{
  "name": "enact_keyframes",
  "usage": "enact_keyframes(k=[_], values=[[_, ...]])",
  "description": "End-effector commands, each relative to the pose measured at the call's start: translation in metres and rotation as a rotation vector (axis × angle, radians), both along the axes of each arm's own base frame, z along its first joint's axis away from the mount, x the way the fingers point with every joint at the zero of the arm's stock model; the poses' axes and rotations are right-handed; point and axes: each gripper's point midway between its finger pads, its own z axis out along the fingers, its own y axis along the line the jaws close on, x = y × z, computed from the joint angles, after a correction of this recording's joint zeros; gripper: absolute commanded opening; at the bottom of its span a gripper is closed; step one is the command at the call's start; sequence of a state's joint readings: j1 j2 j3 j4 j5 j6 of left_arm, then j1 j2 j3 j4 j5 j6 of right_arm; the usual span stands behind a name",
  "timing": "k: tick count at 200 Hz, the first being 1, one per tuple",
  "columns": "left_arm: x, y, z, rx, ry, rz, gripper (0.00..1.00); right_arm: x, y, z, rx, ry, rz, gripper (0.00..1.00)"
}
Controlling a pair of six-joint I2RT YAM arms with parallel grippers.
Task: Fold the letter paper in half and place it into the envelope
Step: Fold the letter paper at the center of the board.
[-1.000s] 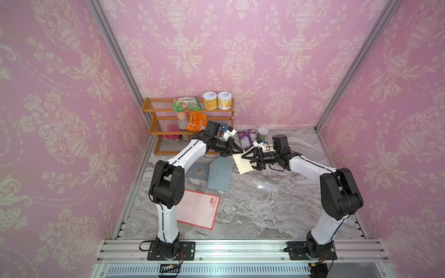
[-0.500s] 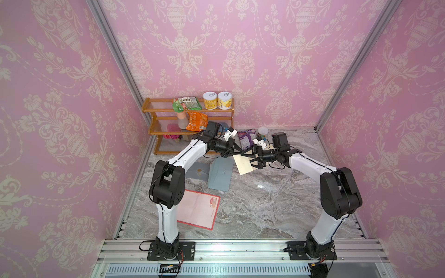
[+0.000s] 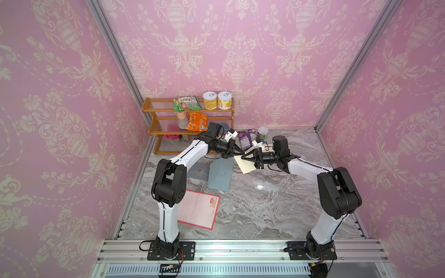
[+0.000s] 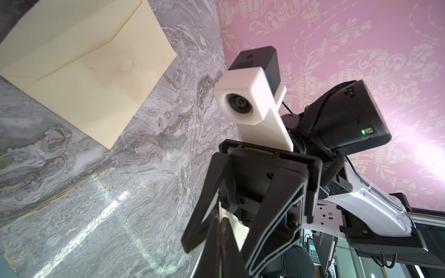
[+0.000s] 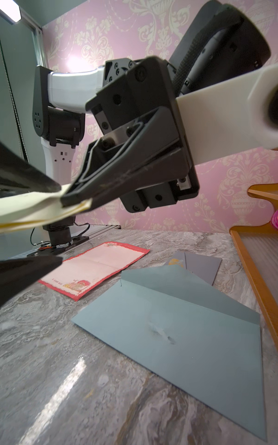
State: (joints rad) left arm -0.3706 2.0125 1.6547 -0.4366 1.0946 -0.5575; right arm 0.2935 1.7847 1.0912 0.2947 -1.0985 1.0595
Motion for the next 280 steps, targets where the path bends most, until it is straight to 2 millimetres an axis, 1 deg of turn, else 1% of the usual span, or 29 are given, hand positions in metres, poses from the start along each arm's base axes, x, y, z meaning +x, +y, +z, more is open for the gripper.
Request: enact_keyframes(k=[1,15,30,35,40,42,51,58,64,79,83,85,97,107,121,131,151,171,190,217,231,249,258,280], values=[[0.002,-0.002,-0.001,-0.005,-0.006,-0.020,0.00,-0.003,0.008,0.002,0.051,0.000,0.039,0.34],[0.003,-0.002,-0.002,-0.004,-0.006,-0.019,0.00,-0.004,0.010,0.004,0.066,0.006,0.047,0.25],[0.004,-0.002,-0.003,-0.002,-0.004,-0.021,0.00,-0.005,0.011,0.001,0.067,0.014,0.044,0.17],[0.004,-0.003,-0.003,0.000,-0.005,-0.021,0.02,-0.006,0.012,0.001,0.067,0.018,0.043,0.14],[0.005,-0.002,-0.003,0.005,-0.008,-0.019,0.06,-0.006,0.012,0.000,0.068,0.019,0.045,0.10],[0.005,-0.002,-0.004,0.007,-0.009,-0.018,0.09,-0.006,0.012,0.000,0.068,0.019,0.045,0.08],[0.005,0.000,-0.005,0.021,-0.012,-0.013,0.28,-0.006,0.013,-0.001,0.066,0.023,0.045,0.00],[0.006,0.001,-0.006,0.035,-0.015,-0.007,0.48,-0.006,0.012,-0.002,0.061,0.023,0.038,0.00],[0.007,0.004,-0.008,0.061,-0.022,0.004,0.63,-0.005,0.011,-0.003,0.053,0.022,0.029,0.00],[0.009,0.018,-0.018,0.171,-0.047,0.051,0.92,-0.004,0.006,-0.008,0.017,0.027,0.005,0.00],[0.010,0.023,-0.021,0.200,-0.056,0.066,0.98,-0.004,0.006,-0.009,0.006,0.025,0.001,0.00],[0.011,0.025,-0.022,0.215,-0.061,0.076,0.99,-0.004,0.006,-0.009,0.002,0.025,-0.001,0.00],[0.014,0.042,-0.030,0.297,-0.078,0.134,0.99,-0.005,0.003,-0.013,-0.043,0.023,-0.017,0.00],[0.019,0.059,-0.036,0.383,-0.098,0.196,0.99,-0.006,-0.002,-0.022,-0.112,0.031,-0.037,0.00],[0.019,0.084,-0.044,0.501,-0.121,0.270,0.99,-0.008,-0.011,-0.030,-0.212,0.023,-0.053,0.00],[0.019,0.101,-0.047,0.588,-0.139,0.320,0.99,-0.009,-0.014,-0.031,-0.245,0.019,-0.061,0.00],[0.013,0.135,-0.055,0.762,-0.156,0.396,0.99,-0.010,-0.020,-0.035,-0.291,0.041,-0.082,0.00],[0.005,0.165,-0.063,0.914,-0.160,0.439,0.99,-0.011,-0.022,-0.034,-0.298,0.051,-0.101,0.00],[-0.004,0.180,-0.072,0.995,-0.156,0.435,0.99,-0.011,-0.022,-0.032,-0.299,0.056,-0.107,0.00],[-0.011,0.187,-0.085,1.038,-0.143,0.414,0.99,-0.010,-0.023,-0.030,-0.304,0.057,-0.110,0.00],[-0.013,0.185,-0.088,1.028,-0.142,0.409,0.99,-0.009,-0.023,-0.031,-0.310,0.064,-0.115,0.00],[-0.012,0.171,-0.083,0.945,-0.152,0.407,0.99,-0.008,-0.023,-0.031,-0.307,0.078,-0.124,0.00],[-0.011,0.163,-0.079,0.892,-0.156,0.413,0.99,-0.007,-0.021,-0.027,-0.292,0.081,-0.129,0.00],[-0.010,0.128,-0.064,0.692,-0.132,0.436,0.99,0.000,-0.018,-0.019,-0.240,0.088,-0.156,0.00]])
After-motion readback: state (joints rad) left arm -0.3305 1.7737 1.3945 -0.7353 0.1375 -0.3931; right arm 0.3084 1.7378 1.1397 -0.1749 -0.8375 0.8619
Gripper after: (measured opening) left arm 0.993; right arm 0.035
